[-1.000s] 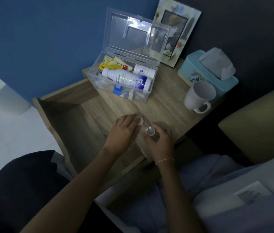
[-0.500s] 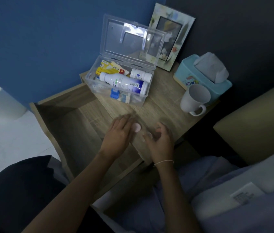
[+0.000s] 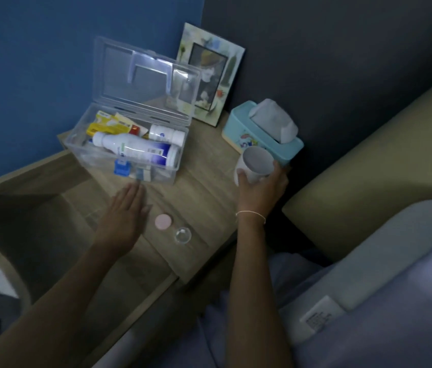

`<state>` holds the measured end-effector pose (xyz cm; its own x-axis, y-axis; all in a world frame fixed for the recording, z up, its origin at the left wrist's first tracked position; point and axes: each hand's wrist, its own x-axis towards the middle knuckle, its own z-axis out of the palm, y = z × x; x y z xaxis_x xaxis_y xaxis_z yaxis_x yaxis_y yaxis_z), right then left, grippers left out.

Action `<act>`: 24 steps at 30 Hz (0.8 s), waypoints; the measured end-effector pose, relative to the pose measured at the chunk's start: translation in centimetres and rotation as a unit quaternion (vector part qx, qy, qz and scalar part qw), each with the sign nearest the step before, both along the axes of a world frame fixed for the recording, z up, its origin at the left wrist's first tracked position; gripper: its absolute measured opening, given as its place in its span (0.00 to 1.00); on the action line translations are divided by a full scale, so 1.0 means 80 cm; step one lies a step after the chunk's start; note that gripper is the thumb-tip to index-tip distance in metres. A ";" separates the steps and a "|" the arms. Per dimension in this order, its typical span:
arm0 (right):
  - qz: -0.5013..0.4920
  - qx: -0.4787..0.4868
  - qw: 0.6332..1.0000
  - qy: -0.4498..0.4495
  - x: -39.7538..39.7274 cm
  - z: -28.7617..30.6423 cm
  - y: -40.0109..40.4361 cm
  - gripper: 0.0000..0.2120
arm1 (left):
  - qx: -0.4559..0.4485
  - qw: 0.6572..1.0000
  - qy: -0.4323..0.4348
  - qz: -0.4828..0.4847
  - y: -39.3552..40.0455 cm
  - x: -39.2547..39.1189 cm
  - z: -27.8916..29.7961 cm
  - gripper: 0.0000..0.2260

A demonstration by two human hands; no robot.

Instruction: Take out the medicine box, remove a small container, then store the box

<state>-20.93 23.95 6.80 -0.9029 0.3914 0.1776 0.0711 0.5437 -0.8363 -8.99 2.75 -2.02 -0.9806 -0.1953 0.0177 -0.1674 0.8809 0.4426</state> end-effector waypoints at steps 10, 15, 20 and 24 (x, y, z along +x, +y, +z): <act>-0.051 -0.146 0.987 -0.049 -0.013 -0.052 0.016 0.19 | -0.006 1.000 -0.003 -0.005 0.000 0.002 -0.008 0.30; 0.000 -0.230 0.970 -0.080 -0.016 -0.053 0.009 0.13 | -0.007 1.000 -0.007 -0.014 -0.002 0.003 -0.004 0.32; 0.032 -0.260 0.962 -0.082 0.000 -0.046 -0.005 0.15 | -0.018 0.999 -0.027 -0.003 0.000 0.003 0.000 0.33; 0.092 -0.291 0.947 -0.097 0.032 -0.044 -0.025 0.16 | -0.037 0.999 -0.035 0.005 0.004 0.004 0.007 0.34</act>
<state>-18.35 21.96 3.29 -0.9590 0.2038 -0.1971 0.2038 0.0121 -0.9789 -8.70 3.07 -1.46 -0.9778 -0.2065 -0.0359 -0.2052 0.9084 0.3642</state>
